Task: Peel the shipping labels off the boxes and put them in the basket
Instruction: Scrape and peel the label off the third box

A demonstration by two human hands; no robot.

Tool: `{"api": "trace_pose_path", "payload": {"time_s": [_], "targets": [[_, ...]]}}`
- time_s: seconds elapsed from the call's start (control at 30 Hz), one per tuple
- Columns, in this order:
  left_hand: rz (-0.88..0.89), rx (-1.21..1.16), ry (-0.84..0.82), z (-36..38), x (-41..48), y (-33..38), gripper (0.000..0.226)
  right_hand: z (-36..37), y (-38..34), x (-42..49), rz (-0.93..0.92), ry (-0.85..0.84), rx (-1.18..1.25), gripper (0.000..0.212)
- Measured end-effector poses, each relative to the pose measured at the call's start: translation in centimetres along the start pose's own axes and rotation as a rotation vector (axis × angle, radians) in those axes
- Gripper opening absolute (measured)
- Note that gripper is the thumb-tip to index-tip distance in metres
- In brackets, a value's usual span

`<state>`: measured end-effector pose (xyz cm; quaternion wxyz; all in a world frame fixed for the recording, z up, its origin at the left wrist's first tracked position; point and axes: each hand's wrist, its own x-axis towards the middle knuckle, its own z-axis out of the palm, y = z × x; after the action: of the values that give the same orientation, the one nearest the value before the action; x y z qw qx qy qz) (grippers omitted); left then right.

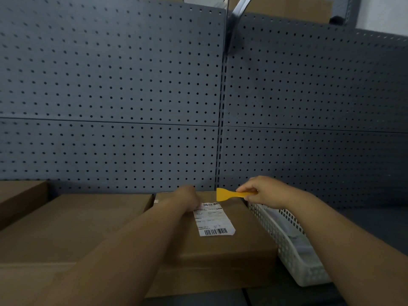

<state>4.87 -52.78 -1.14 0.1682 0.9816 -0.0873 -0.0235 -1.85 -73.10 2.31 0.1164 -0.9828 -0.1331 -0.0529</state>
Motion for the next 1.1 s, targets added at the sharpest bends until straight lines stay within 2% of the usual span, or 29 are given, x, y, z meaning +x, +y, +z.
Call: {"api": "trace_pose_path", "payload": {"time_s": [0.07, 0.3, 0.53, 0.67, 0.87, 1.0, 1.1], "targets": [[-0.006, -0.009, 0.0, 0.0, 0.0, 0.0, 0.027, 0.1, 0.2, 0.0, -0.002, -0.003, 0.004, 0.028], [-0.006, 0.036, -0.037, -0.3, 0.1, 0.2, 0.023, 0.2, 0.7, -0.2, 0.015, -0.011, 0.006, 0.029], [0.04, -0.026, -0.002, -0.1, -0.4, 0.1, 0.038, 0.0, 1.6, -0.3, 0.014, -0.004, -0.006, 0.027], [0.095, -0.148, -0.025, -0.6, -1.3, -0.1, 0.036, 0.0, 1.6, -0.3, 0.019, -0.001, -0.005, 0.027], [0.16, -0.383, 0.019, -0.5, -1.9, -1.0, 0.022, -0.3, 1.4, -0.8, 0.028, 0.006, 0.029, 0.03], [0.122, -0.436, -0.021, -0.7, -2.1, -1.3, 0.015, -0.5, 1.3, -1.0, 0.026, 0.009, 0.028, 0.029], [0.099, -0.428, -0.057, -0.9, -2.3, -1.3, 0.02, -0.5, 1.2, -1.3, 0.021, 0.013, 0.02, 0.03]]}}
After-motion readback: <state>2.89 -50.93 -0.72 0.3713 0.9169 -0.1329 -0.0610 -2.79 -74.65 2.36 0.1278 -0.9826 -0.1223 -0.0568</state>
